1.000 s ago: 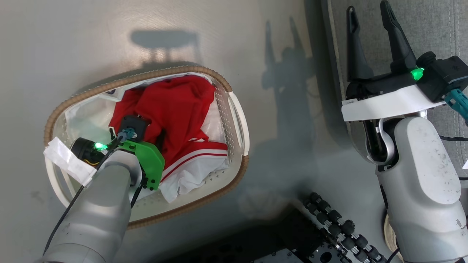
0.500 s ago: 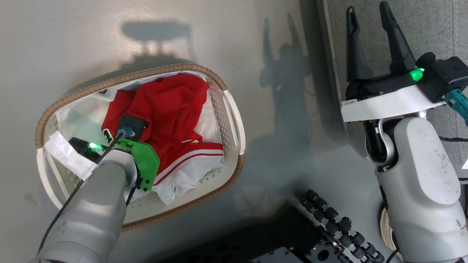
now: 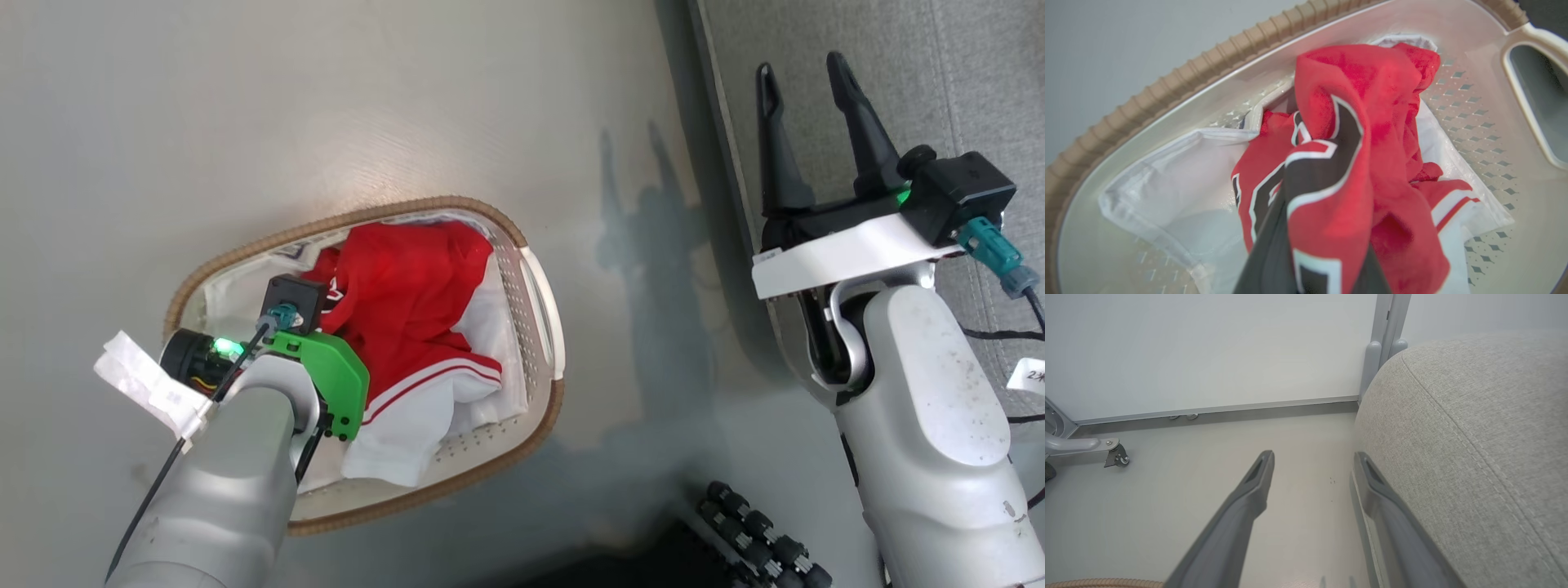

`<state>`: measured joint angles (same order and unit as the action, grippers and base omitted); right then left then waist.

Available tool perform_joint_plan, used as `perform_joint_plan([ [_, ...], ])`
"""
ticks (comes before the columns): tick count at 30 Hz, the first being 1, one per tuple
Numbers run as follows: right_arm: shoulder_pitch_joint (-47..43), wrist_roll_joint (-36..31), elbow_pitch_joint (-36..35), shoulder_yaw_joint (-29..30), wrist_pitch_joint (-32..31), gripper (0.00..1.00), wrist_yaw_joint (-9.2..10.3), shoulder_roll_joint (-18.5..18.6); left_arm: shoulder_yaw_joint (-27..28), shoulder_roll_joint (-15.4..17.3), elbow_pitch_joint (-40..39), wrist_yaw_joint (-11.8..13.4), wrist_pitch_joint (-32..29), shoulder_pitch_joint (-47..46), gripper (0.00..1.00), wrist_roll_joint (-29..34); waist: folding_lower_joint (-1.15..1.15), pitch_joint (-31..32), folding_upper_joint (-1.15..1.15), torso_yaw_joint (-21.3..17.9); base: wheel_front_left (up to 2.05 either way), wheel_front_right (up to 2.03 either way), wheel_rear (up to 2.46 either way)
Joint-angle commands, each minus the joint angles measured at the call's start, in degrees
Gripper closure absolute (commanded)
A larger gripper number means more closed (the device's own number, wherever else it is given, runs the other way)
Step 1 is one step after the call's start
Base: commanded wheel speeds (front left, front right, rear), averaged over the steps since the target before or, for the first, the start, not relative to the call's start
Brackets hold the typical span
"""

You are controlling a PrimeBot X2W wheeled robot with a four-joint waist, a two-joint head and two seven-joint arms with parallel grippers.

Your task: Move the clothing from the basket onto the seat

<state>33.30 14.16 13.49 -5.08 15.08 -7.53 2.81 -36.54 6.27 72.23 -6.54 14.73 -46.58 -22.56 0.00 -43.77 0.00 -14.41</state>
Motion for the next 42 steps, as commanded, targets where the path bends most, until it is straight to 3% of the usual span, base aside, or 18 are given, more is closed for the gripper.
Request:
perform_joint_plan([
  [1, -1.26, -0.30, 0.74, -0.06, 0.13, 0.00, 0.08, 0.23, 0.40, -0.02, -0.82, -0.21, 0.43, 1.44, 1.00, -0.70, 0.00, 5.60, 0.00, 2.79, 0.00, 0.00, 0.00],
  [14, -5.97, 0.61, 5.42, -1.59, 0.13, 0.00, 0.08, 0.24, 4.73, 0.94, -14.78, 0.21, 0.55, 9.78, 1.00, 0.52, 0.00, 16.73, 0.00, 5.73, 0.00, 0.00, 0.00],
  [33, -16.08, -0.25, 9.45, -3.65, 0.13, 0.00, 0.08, 0.24, 15.46, -1.37, -36.75, 0.03, 0.52, 20.43, 1.00, 4.53, 0.00, 32.21, 0.00, 7.84, 0.00, 0.00, 0.00],
  [42, -19.95, 0.54, 10.43, -4.21, 0.13, 0.00, 0.08, 0.23, 18.25, -2.43, -47.89, -0.58, 0.52, 20.58, 1.00, 6.38, 0.00, 35.60, 0.00, 8.50, 0.00, 0.00, 0.00],
])
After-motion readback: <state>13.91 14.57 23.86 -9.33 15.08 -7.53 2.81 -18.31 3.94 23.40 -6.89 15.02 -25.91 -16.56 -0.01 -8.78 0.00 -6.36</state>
